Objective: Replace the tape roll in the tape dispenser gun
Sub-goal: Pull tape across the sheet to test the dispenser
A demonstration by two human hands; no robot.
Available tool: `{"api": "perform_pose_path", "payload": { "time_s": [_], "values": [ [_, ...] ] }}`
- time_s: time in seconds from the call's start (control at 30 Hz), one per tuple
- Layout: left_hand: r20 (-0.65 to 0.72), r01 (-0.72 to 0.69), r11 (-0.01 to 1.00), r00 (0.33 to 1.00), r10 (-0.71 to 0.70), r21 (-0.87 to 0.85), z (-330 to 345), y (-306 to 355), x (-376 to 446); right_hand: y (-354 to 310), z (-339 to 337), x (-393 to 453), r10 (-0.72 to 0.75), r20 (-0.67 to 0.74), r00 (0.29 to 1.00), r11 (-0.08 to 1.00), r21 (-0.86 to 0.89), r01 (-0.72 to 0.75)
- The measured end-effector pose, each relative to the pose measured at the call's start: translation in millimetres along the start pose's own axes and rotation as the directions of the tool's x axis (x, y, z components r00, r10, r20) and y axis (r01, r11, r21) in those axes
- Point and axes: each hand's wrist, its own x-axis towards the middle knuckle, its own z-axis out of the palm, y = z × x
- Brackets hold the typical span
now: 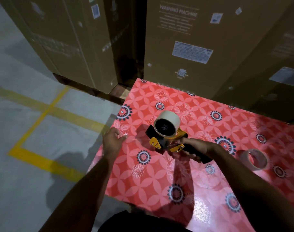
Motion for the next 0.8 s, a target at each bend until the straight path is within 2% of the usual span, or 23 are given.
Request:
{"api": "perform_pose_path", "payload": {
  "time_s": [0.1, 0.2, 0.23, 0.3, 0.37, 0.43, 0.6, 0.8],
  "values": [
    [-0.072, 0.008, 0.996, 0.997, -0.002, 0.089, 3, -12, -2, 4, 3, 2, -0.004, -0.007, 1.0, 1.0, 0.005, 0.004],
    [-0.206, -0.084, 0.995, 0.974, 0.094, 0.057, 3, -21, -6, 8, 7, 1, -0.004, -0.023, 1.0, 1.0, -0.013, 0.003],
    [-0.202, -0.106, 0.992, 0.972, 0.119, 0.072, 3, -23, -7, 9, 7, 1, -0.008, -0.026, 1.0, 1.0, -0.019, 0.008],
    [0.026, -0.24, 0.95, 0.97, 0.24, 0.202, 5, -25, -13, 9, 7, 2, -0.016, -0.029, 0.999, 0.999, -0.03, 0.015],
    [0.354, -0.461, 0.804, 0.873, 0.334, 0.377, 8, -26, -22, 9, 8, 3, -0.008, -0.031, 0.999, 0.999, -0.033, 0.007],
    [0.543, -0.593, 0.661, 0.777, 0.319, 0.459, 13, -29, -28, 9, 8, 4, 0.006, -0.03, 1.0, 1.0, -0.029, -0.007],
    [0.554, -0.619, 0.595, 0.768, 0.321, 0.513, 17, -32, -33, 17, 5, 6, 0.019, 0.003, 1.0, 1.0, -0.007, -0.018],
    [0.557, -0.59, 0.587, 0.787, 0.265, 0.554, 20, -17, -39, 42, -6, -6, 0.032, 0.019, 0.999, 0.999, 0.034, -0.033]
  ]
}}
